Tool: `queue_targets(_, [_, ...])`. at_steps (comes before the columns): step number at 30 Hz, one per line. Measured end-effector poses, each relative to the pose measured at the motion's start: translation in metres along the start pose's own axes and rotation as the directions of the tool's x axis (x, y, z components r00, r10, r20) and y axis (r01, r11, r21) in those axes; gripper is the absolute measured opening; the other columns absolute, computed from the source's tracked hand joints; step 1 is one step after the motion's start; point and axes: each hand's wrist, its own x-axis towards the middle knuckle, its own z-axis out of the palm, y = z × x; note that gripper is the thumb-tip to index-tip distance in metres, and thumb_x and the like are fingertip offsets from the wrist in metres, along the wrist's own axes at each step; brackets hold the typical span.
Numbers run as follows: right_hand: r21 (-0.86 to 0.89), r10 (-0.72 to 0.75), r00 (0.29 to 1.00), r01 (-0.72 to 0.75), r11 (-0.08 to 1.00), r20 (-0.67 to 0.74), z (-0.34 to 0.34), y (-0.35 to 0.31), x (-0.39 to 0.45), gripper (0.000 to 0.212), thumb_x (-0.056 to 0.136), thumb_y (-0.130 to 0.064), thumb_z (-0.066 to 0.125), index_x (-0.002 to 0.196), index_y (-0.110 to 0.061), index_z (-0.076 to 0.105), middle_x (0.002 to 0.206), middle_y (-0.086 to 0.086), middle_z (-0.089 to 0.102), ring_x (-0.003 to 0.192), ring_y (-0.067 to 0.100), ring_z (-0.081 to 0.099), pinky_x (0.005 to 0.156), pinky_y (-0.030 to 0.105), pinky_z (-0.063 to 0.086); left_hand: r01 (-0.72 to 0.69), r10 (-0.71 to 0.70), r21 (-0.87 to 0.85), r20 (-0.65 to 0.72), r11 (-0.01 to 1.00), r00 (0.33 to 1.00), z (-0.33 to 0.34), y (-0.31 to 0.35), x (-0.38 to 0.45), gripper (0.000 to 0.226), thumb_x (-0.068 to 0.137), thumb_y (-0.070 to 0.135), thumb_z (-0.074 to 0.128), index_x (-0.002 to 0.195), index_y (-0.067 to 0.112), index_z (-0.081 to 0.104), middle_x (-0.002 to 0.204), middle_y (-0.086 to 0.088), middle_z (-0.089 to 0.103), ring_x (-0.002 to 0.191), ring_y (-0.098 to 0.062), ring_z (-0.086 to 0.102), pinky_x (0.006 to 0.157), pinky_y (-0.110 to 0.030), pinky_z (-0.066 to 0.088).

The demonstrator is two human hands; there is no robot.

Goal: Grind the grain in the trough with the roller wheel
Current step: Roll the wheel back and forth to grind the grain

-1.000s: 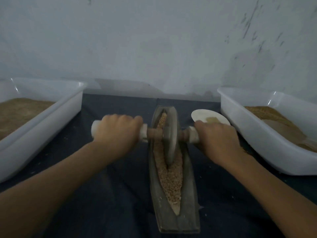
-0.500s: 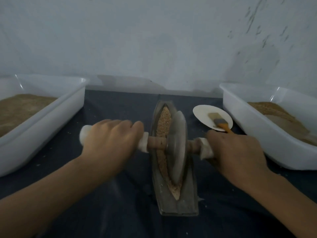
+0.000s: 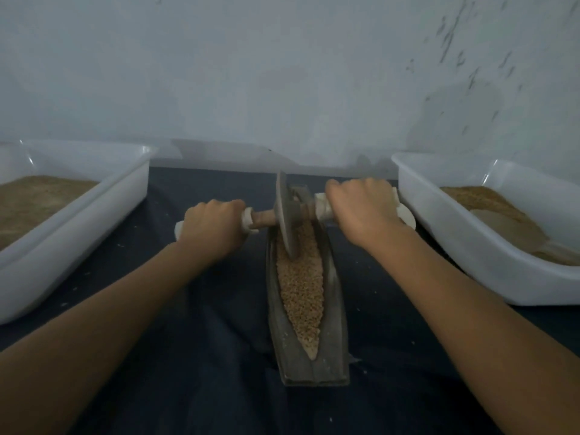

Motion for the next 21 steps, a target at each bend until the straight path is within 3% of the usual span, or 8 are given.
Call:
queue_targets(4, [0.044,0.007,1.0,-0.008,0.999,0.023,-0.018,-0.003,-0.053,0.037,0.058,-0.017,0.083,0.074,-0.016,0.05,0.057,-0.001,0.053,0.046,0.023,0.051,0.044,0.023,0.02,-0.141,0.147,0.118,-0.044,0.983,0.988,-0.034,0.007,-0.039,0.031,0.078,0.036,0.068,0.072,0.025,0.039,0.062,0.009,0.045,0.052,-0.019,0.042,0.052,-0.029,0.027])
queue_targets(6, [0.143,0.031,0.999,-0.029,0.989,-0.01,-0.027,-0.002,-0.088,0.044,0.044,-0.017,0.089,0.066,-0.017,0.05,0.051,0.0,0.051,0.038,0.022,0.048,0.041,0.021,0.022,-0.261,0.286,0.166,-0.157,0.951,0.945,-0.057,0.013,-0.067,0.038,0.061,0.022,0.08,0.066,0.02,0.042,0.054,0.006,0.046,0.041,-0.021,0.042,0.048,-0.023,0.017])
queue_targets(9, [0.25,0.041,0.999,-0.034,0.968,-0.022,-0.033,0.002,-0.116,0.056,0.039,-0.016,0.089,0.061,-0.021,0.038,0.045,-0.006,0.033,0.034,0.017,0.025,0.039,0.017,0.019,-0.337,0.376,0.189,-0.234,0.922,0.897,-0.075,0.018,-0.093,0.04,0.049,0.007,0.08,0.062,0.017,0.043,0.05,-0.001,0.043,0.039,-0.024,0.041,0.048,-0.026,0.02])
queue_targets(11, [0.26,0.033,0.999,-0.03,0.965,-0.008,-0.03,0.003,-0.113,0.055,0.039,-0.016,0.089,0.061,-0.02,0.039,0.046,-0.007,0.03,0.036,0.016,0.02,0.043,0.014,0.013,-0.308,0.339,0.187,-0.172,0.933,0.925,-0.073,0.019,-0.091,0.046,0.049,0.009,0.083,0.063,0.018,0.04,0.05,0.0,0.044,0.038,-0.023,0.042,0.048,-0.027,0.021])
queue_targets(13, [0.233,0.043,0.998,-0.031,0.972,-0.047,-0.014,0.004,-0.096,0.048,0.038,-0.017,0.089,0.061,-0.016,0.047,0.046,0.0,0.044,0.031,0.021,0.033,0.048,0.015,0.008,-0.238,0.263,0.225,-0.088,0.945,0.961,-0.062,0.019,-0.074,0.047,0.059,0.021,0.082,0.067,0.022,0.036,0.055,0.002,0.051,0.044,-0.025,0.05,0.048,-0.027,0.023])
queue_targets(15, [0.148,0.051,0.998,-0.043,0.988,-0.045,0.007,0.005,-0.067,0.039,0.052,-0.024,0.086,0.07,-0.015,0.052,0.054,0.006,0.056,0.041,0.028,0.051,0.046,0.022,0.019,-0.152,0.162,0.239,-0.023,0.959,0.986,-0.049,0.019,-0.045,0.034,0.076,0.036,0.069,0.074,0.025,0.037,0.071,0.002,0.059,0.062,-0.027,0.06,0.054,-0.03,0.028])
queue_targets(17, [0.165,0.076,0.997,-0.078,0.983,0.019,0.028,0.008,-0.033,0.026,0.076,-0.032,0.07,0.085,-0.018,0.05,0.073,0.007,0.063,0.063,0.031,0.06,0.052,0.03,0.035,-0.108,0.11,0.224,0.004,0.969,0.994,-0.037,0.017,-0.01,0.02,0.084,0.04,0.06,0.083,0.026,0.045,0.085,0.0,0.063,0.077,-0.028,0.062,0.06,-0.032,0.032])
queue_targets(21, [0.231,0.142,0.987,-0.155,0.96,0.075,0.049,0.01,0.002,0.021,0.085,-0.033,0.06,0.092,-0.017,0.048,0.085,0.008,0.065,0.075,0.032,0.061,0.054,0.033,0.031,-0.091,0.081,0.223,0.054,0.971,0.995,-0.03,0.02,0.037,0.008,0.085,0.031,0.059,0.088,0.026,0.053,0.091,-0.004,0.064,0.084,-0.029,0.061,0.064,-0.035,0.034])
